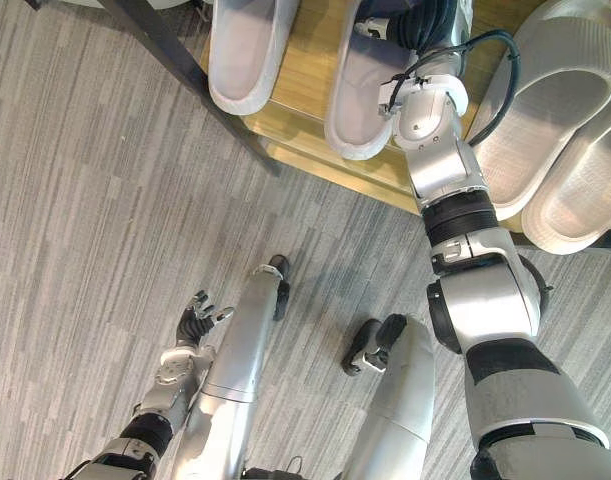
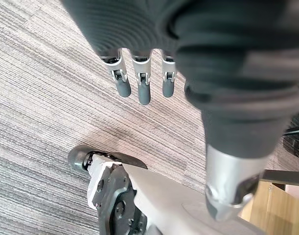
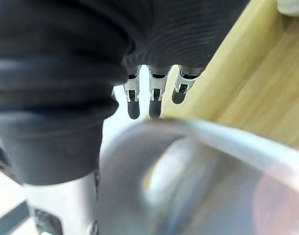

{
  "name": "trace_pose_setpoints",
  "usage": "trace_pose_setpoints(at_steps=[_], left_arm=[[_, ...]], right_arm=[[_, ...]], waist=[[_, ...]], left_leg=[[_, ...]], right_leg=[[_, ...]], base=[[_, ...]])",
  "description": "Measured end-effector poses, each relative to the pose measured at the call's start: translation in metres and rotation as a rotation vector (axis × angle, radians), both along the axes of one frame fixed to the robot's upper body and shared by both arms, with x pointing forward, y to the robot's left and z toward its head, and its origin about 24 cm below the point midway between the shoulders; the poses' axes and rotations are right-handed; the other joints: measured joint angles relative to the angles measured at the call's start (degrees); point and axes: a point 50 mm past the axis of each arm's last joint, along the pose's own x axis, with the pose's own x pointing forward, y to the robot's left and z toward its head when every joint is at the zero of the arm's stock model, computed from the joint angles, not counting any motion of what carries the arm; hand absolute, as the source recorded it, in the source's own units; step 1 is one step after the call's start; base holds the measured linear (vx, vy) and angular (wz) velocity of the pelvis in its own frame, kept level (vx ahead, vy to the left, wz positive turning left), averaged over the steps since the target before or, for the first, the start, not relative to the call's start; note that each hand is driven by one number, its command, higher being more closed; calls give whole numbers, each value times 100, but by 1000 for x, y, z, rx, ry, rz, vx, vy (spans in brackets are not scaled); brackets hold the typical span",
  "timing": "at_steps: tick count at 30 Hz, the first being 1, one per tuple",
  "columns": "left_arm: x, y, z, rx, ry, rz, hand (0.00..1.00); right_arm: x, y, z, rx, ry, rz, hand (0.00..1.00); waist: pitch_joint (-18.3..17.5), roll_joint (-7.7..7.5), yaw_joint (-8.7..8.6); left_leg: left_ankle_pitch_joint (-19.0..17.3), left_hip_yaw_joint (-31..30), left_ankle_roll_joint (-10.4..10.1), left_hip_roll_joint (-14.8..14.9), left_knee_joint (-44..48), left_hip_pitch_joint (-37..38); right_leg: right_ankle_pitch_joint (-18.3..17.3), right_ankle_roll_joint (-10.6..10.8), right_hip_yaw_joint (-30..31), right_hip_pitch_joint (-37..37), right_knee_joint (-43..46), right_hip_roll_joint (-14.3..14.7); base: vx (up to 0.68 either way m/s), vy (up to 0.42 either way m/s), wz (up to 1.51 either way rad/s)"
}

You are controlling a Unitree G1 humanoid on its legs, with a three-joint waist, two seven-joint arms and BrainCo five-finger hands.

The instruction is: Organize the slippers on the shoe rack

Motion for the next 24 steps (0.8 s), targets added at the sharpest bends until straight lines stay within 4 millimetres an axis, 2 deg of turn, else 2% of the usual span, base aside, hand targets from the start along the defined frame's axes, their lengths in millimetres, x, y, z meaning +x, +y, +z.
trace_pose_setpoints(at_steps=[3,8,12,18,24], left_arm=[[-3,5,-1,20,3,1,0],[-5,9,-2,39,8,2,0],[-5,11,-1,44,10,7,0],[-7,18,-1,59,15,25,0],[-8,19,-1,53,17,38,0]], right_arm=[[-7,9,-9,3,-27,36,0],[-19,15,-14,1,-74,68,0],[-25,15,-26,92,-77,94,0],[-26,38,-64,275,14,195,0],[-24,55,-96,453,127,272,0]], waist=[[-25,-69,-23],[-27,-73,-83],[-21,-101,-114],[-35,-244,-155],[-29,-258,-184]], left_leg=[[0,75,0,73,-138,207],[0,101,1,111,-226,329],[0,108,1,157,-271,436],[3,124,6,200,-407,656],[3,128,6,209,-443,761]], right_leg=[[33,-10,48,129,-116,48],[62,7,28,253,-239,77],[62,9,-47,419,-328,92],[80,33,-53,618,-462,141],[83,36,-57,718,-497,153]], base=[[26,-26,-9],[25,-15,-2],[43,-12,1],[4,-8,-1],[0,0,0]])
